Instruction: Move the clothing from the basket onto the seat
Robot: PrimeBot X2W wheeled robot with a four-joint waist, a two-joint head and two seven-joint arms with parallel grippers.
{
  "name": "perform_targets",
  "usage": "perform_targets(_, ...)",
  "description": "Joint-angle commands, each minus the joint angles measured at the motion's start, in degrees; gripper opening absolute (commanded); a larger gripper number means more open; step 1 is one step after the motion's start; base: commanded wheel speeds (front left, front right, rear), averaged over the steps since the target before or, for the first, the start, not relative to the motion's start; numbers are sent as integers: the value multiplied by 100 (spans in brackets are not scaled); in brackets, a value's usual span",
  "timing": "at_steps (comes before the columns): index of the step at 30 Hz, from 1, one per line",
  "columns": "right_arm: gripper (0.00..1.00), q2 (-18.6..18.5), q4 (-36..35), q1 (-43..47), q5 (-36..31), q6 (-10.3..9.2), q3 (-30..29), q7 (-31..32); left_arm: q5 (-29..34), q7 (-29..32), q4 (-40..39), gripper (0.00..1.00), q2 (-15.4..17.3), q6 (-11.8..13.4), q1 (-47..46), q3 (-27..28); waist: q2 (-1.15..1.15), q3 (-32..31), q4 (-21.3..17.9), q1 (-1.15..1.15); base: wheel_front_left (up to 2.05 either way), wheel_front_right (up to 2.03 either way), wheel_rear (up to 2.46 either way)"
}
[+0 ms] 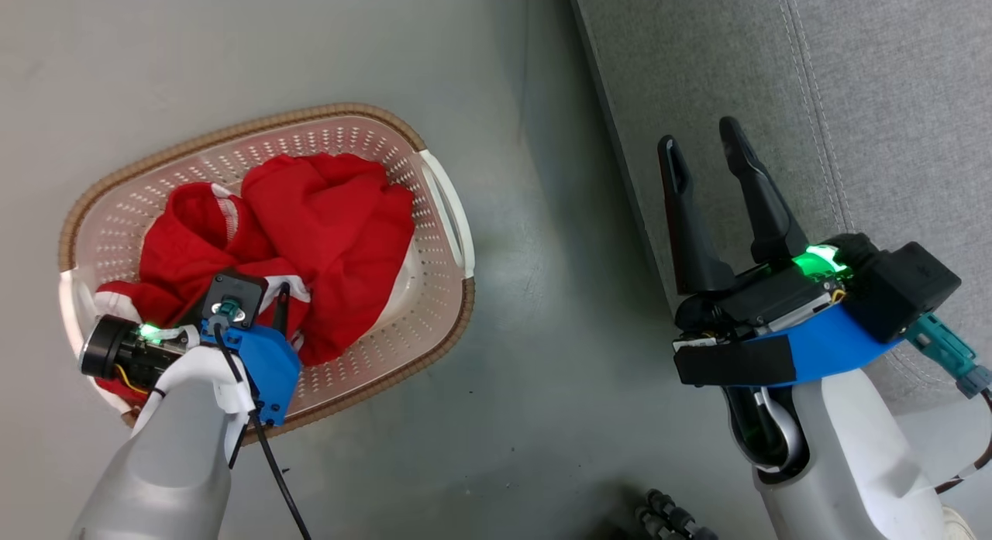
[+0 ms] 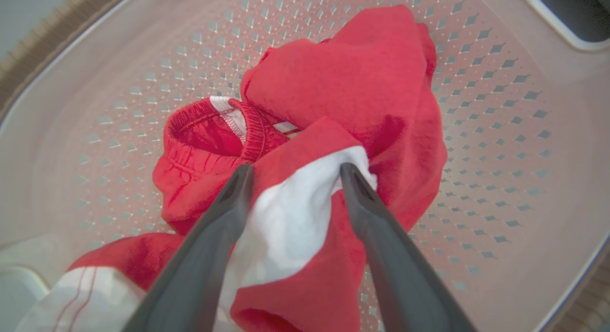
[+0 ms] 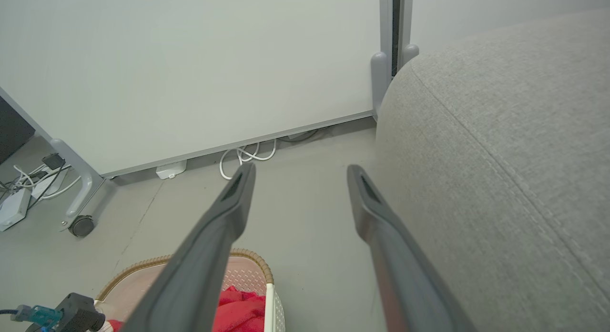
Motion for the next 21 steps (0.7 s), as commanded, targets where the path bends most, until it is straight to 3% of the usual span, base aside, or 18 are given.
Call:
perform_targets(1,100,-8,-26,-89,92,3,44,-21,13,30,41,100,35,54,-149,-11,0,73,-54,-1,0,0,0)
perform_targets(7,100,-9,-32,-104,230,2,182,-21,-16,264,342,100,92,291,-215,-4,0,141,-128,-1,0,0,0)
perform_targets(14,100,-9,-56,-113,262,3,235,-21,-145,578,601,100,72,268,-279,3,0,170,-174,-1,0,0,0)
perform_targets(15,100,-9,-55,-108,255,3,234,-21,-155,587,618,76,61,268,-285,-3,0,168,-173,-1,0,0,0)
perform_targets(17,100,-9,-52,-94,238,2,228,-21,-154,599,644,1,45,258,-298,-31,0,161,-171,-1,0,0,0)
perform_targets(21,100,-9,-63,-80,214,2,225,-22,-198,577,688,0,47,204,-312,-66,0,145,-173,-1,0,0,0)
